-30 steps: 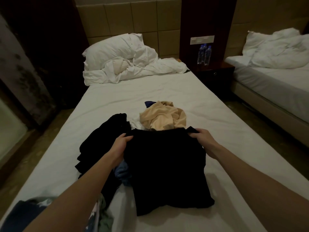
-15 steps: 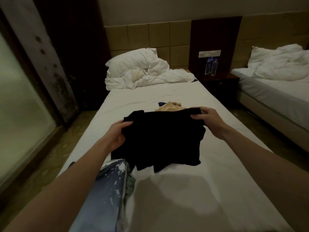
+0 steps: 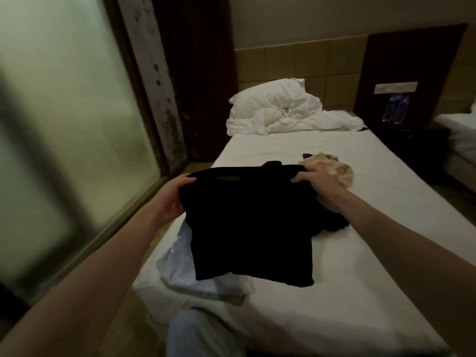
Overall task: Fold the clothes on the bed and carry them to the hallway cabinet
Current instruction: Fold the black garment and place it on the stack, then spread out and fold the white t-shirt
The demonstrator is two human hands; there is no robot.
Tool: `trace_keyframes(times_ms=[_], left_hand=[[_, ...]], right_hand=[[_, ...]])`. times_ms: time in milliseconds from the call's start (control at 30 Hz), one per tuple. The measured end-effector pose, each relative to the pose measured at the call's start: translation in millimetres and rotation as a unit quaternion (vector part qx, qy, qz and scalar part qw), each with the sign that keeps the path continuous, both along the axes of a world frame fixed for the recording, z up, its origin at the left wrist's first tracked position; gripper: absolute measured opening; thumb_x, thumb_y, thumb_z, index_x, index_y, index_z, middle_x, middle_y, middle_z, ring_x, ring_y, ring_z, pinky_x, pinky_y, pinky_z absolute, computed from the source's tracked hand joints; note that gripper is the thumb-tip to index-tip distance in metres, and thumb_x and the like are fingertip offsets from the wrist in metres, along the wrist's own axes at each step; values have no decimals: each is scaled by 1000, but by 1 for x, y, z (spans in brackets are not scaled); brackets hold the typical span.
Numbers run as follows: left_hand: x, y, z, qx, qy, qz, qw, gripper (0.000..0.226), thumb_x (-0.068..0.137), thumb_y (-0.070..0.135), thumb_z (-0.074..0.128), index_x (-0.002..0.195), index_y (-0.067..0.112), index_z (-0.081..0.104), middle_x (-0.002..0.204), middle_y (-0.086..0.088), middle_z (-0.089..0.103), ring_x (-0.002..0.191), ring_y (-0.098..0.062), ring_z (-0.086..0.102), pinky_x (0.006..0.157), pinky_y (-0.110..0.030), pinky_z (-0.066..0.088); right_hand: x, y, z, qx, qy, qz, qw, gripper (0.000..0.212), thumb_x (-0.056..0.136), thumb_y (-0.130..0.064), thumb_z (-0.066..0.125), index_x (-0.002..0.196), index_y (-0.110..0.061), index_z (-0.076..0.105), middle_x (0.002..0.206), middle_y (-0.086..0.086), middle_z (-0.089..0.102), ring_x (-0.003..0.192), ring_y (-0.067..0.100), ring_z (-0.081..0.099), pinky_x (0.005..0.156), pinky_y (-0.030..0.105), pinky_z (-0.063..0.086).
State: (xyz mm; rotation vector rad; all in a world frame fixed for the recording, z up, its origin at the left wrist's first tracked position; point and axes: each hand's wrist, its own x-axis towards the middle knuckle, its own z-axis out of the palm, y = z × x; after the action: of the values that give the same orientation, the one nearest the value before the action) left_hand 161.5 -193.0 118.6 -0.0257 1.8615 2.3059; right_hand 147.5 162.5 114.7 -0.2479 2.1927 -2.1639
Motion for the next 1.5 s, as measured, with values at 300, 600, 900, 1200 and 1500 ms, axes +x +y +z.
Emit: trace_keyframes(times_ms=[300,600,900,1200,1500], left_hand=[[14,-104,-8,-36,-40,89,995,46,94,42,56,127,12,64,92,-2,74,70,-9,71,53,-17,54],[-97,-114,-87,-107,-96,176,974,25,92,13,67,115,3,69,95,-9,72,75,-15,69,63,-25,56],[-189,-86,-175,-355,6,231,906,16,86,4,65,94,15,73,118,-13,68,110,-27,63,99,-34,46],[-137,-42,-244,-694,313,-269,589,62,102,59,19,156,28,19,163,13,6,152,-6,0,124,-32,-2],[-152,1,-239,-695,292,-221,619,74,95,63,0,157,27,19,165,11,10,151,-6,3,123,-28,-3]], right_hand=[[-21,-97,-50,-62,-141,166,974,49,67,-16,76,112,-10,58,105,16,54,92,30,57,70,33,44],[-106,-116,-135,-23,-184,56,981,25,97,-19,61,115,-5,70,114,15,70,103,28,67,83,37,51],[-181,-135,-205,264,-159,-87,947,29,96,-8,53,121,-12,66,116,7,66,104,26,62,93,38,50],[-124,-159,-240,619,167,86,763,74,94,-62,7,154,-26,30,163,-9,16,151,10,4,122,43,-2],[-124,-57,-246,611,94,72,783,60,103,-57,13,157,-34,3,164,-16,-1,149,4,-12,120,37,-5]])
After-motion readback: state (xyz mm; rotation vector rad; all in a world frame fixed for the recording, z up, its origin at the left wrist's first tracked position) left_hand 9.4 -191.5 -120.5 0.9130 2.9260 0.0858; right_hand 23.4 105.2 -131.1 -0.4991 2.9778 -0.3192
